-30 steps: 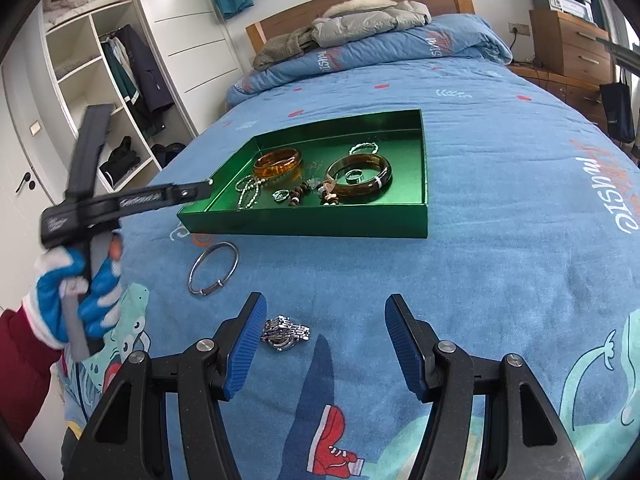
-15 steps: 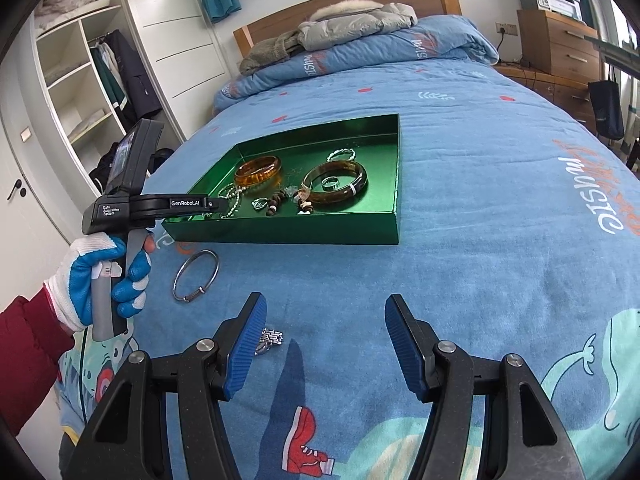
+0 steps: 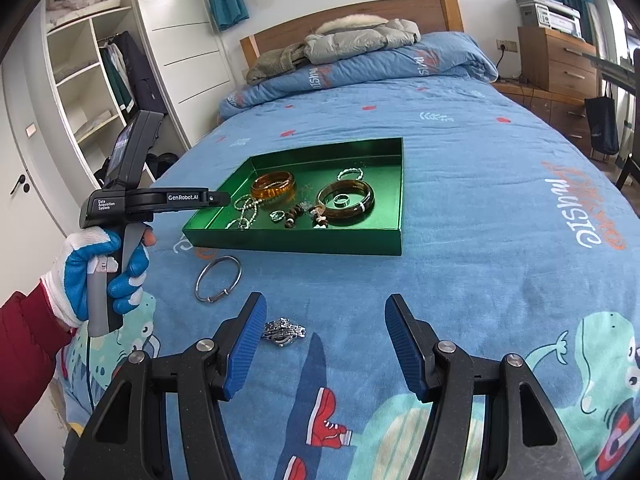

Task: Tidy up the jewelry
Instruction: 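Open the left tool to release the hoop and withdraw both tools, then grasp the silver bangle with the left tool while the right tool grasps the silver watch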

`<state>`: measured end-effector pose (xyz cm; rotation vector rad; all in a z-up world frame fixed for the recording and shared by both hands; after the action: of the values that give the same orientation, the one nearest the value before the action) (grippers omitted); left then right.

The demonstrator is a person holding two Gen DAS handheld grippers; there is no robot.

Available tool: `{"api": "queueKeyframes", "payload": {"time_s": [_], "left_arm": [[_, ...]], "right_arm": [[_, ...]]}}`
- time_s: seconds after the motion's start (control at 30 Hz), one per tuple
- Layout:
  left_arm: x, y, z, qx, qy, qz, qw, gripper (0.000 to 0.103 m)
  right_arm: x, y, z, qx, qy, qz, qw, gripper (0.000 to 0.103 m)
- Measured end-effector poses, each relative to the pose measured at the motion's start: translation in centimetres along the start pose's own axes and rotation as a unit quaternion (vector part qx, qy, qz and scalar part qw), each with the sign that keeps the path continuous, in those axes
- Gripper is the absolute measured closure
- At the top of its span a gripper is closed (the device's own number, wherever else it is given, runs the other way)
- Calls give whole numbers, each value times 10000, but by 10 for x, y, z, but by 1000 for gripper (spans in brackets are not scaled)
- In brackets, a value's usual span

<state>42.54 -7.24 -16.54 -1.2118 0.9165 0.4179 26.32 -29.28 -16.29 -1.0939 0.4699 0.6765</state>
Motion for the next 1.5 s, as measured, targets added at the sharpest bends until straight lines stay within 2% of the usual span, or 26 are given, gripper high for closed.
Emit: {"api": "queueKeyframes", "payload": {"time_s": [0.13,0.3,0.43,0.57,1.03,1.3,1.5], "left_arm": [[-16,-1,1,-28,26,-95,9999,62],[-51,4,7,-70,18,-398,9992,62],[-80,18,13,-205,67,-599,9980,62],[-101,42,17,-308,26,-582,9978,62],[-152,109,15,-241,-577,-560,9965,62],[-178,128,16,-271,-958,-629,9930,62],[-186,135,15,-259,-996,-665,9925,62]], "right_arm": [[-10,-2,2,-13,27,-64,10000,42],[-20,-1,8,-12,-20,-122,9999,42],[-26,2,16,-29,-85,-160,9998,42],[-33,7,23,-27,-133,-186,9997,42],[-50,25,40,-15,-95,-215,9997,42],[-59,36,52,-83,-48,-194,9998,42],[-63,43,58,-110,-13,-185,9998,42]]}}
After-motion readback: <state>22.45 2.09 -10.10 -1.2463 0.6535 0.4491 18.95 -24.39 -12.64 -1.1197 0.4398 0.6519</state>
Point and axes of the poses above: each gripper's, at about its wrist camera, not at the fingertips, and x roughly the way its jaws point, z to its left, y to its underside, the point moved 10 cm from there along x, roughly the way its jaws point, and after that the axes turned 13 degrees about x, right-handed, at the moved point
